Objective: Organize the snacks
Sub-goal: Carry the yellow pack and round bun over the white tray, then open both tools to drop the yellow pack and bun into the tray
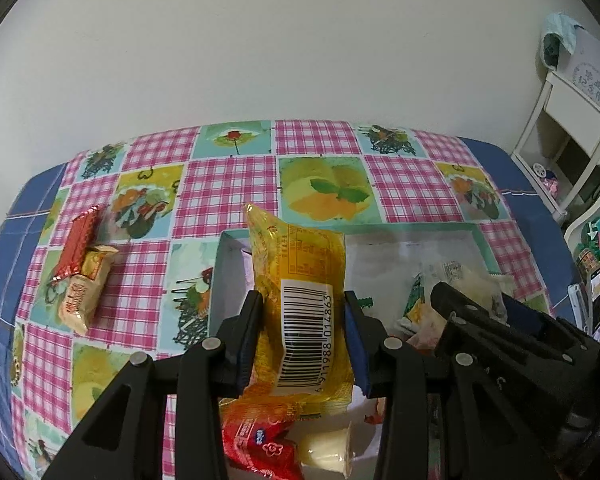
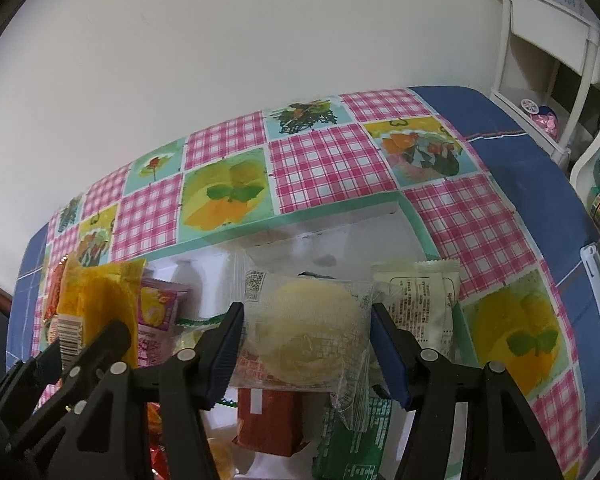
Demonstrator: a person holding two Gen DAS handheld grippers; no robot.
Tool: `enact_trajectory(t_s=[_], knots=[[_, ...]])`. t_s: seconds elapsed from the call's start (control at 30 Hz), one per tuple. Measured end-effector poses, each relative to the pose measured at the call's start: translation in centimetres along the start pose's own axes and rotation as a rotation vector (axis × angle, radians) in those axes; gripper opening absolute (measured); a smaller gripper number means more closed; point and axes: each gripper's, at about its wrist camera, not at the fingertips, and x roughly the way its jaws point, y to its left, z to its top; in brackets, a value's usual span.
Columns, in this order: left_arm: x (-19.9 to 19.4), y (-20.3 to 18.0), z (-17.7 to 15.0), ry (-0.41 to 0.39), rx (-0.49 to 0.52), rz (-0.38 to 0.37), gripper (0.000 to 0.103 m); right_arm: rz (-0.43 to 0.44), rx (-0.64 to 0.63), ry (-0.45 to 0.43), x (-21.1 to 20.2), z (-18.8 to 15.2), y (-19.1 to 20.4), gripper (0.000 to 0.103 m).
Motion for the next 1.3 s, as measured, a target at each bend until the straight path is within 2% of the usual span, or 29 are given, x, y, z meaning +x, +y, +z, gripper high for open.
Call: enact_trajectory(t_s=[0.23,0.9,1.3], knots=[[1.0,-0.1,-0.1,0.018,-0.004,-0.02,0.041,-0.037,-0.006,0.013,0.4,-0.1,-0.1,0.065],[2.1,0.2,-0.8,0.094,-0.015,-0.044,0.042,-0.065,-0.007,0.08,0.7,-0.3,-0.3,0.069],[0.0,0.8,0.0,0.106,-0.028,-0.018,0.051,-0.061,-0.012,0.112,-0.2,-0.3,-0.2,0.075]])
